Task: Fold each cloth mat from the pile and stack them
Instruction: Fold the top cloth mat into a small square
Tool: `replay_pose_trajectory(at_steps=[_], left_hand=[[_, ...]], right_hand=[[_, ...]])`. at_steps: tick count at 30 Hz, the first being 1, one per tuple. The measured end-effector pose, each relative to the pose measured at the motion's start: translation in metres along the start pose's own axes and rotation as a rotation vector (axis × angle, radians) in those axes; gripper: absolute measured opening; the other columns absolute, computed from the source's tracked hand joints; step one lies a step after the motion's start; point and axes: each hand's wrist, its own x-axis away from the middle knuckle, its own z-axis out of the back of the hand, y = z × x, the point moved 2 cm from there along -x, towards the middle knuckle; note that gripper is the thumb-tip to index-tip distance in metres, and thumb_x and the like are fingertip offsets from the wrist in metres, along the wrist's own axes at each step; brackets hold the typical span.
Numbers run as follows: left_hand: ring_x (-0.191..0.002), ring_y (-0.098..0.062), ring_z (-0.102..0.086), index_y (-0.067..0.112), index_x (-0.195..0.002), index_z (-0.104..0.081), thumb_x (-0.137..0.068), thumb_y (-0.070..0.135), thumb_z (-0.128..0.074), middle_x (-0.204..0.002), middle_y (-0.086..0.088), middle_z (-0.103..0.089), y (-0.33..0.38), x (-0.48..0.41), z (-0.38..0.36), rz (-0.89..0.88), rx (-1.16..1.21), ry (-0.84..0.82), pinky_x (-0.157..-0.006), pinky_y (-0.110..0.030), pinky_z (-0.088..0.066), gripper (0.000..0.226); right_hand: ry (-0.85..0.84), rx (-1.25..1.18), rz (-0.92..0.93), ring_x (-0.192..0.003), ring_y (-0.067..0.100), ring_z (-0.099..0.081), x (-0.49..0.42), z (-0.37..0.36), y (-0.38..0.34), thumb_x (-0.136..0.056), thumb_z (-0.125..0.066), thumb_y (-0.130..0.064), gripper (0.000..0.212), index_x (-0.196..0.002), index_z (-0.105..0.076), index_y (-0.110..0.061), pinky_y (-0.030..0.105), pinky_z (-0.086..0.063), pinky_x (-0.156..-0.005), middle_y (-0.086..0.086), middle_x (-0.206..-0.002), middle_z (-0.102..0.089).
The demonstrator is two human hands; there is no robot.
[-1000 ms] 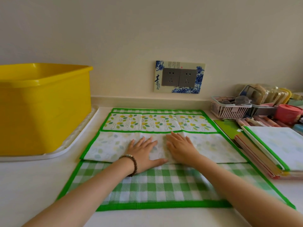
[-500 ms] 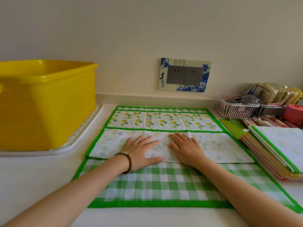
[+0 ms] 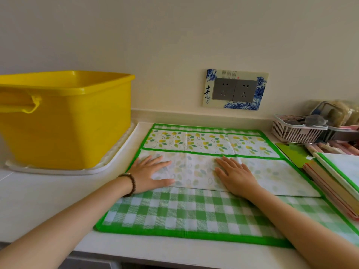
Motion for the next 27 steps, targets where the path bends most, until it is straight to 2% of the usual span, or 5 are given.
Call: replay_pose_trajectory(at_steps=[6, 12, 20, 24, 27], left_hand=[[-0.145, -0.013, 0.002, 0.04, -0.147, -0.014, -0.036, 0.103, -0.014, -0.157, 0.014, -0.004, 0.016, -0.007, 0.011, -0.012, 0.097, -0.041, -0.118, -0.044, -0.003, 0.128], [-0.144, -0.005, -0.005, 0.041, -0.144, -0.026, -0.08, 0.064, -0.053, -0.156, 0.015, -0.013, 0.062, -0.008, 0.001, -0.226, 0.126, -0.055, -0.118, -0.032, -0.007, 0.073], [-0.137, -0.001, -0.027, 0.043, -0.136, -0.042, -0.086, 0.06, -0.048, -0.149, 0.02, -0.031, 0.063, -0.008, 0.001, -0.287, 0.05, 0.026, -0.111, -0.023, -0.022, 0.054], [-0.137, -0.002, -0.029, 0.037, -0.14, -0.039, -0.095, 0.049, -0.039, -0.149, 0.015, -0.032, 0.066, -0.005, -0.001, -0.337, -0.118, 0.061, -0.11, -0.021, -0.026, 0.046], [-0.137, -0.002, -0.03, 0.036, -0.138, -0.041, -0.098, 0.041, -0.035, -0.148, 0.015, -0.034, 0.066, -0.004, -0.001, -0.342, -0.099, 0.093, -0.109, -0.019, -0.025, 0.041]], right_hand=[[-0.004, 0.008, -0.002, -0.146, 0.012, -0.001, 0.0, 0.0, 0.0, -0.098, -0.016, -0.052, 0.055, -0.15, -0.01, -0.034, 0.037, 0.001, -0.119, -0.009, -0.159, -0.006], [-0.002, 0.009, -0.005, -0.146, 0.012, -0.001, 0.0, 0.0, 0.0, -0.098, -0.016, -0.052, 0.055, -0.15, -0.01, -0.034, 0.037, 0.001, -0.119, -0.009, -0.159, -0.006], [-0.01, -0.036, 0.022, -0.146, 0.012, -0.002, 0.001, 0.001, 0.0, -0.097, -0.021, -0.054, 0.056, -0.149, -0.014, -0.036, 0.037, 0.001, -0.118, -0.01, -0.158, -0.008], [-0.035, -0.194, 0.169, -0.144, 0.006, -0.013, 0.009, 0.01, 0.001, -0.098, -0.025, -0.05, 0.045, -0.142, -0.032, -0.042, 0.035, -0.006, -0.119, -0.016, -0.154, -0.022], [-0.126, -0.172, 0.299, -0.142, -0.001, -0.012, 0.025, 0.014, 0.005, -0.096, -0.028, -0.052, 0.045, -0.141, -0.03, -0.046, 0.032, -0.006, -0.119, -0.02, -0.154, -0.019]])
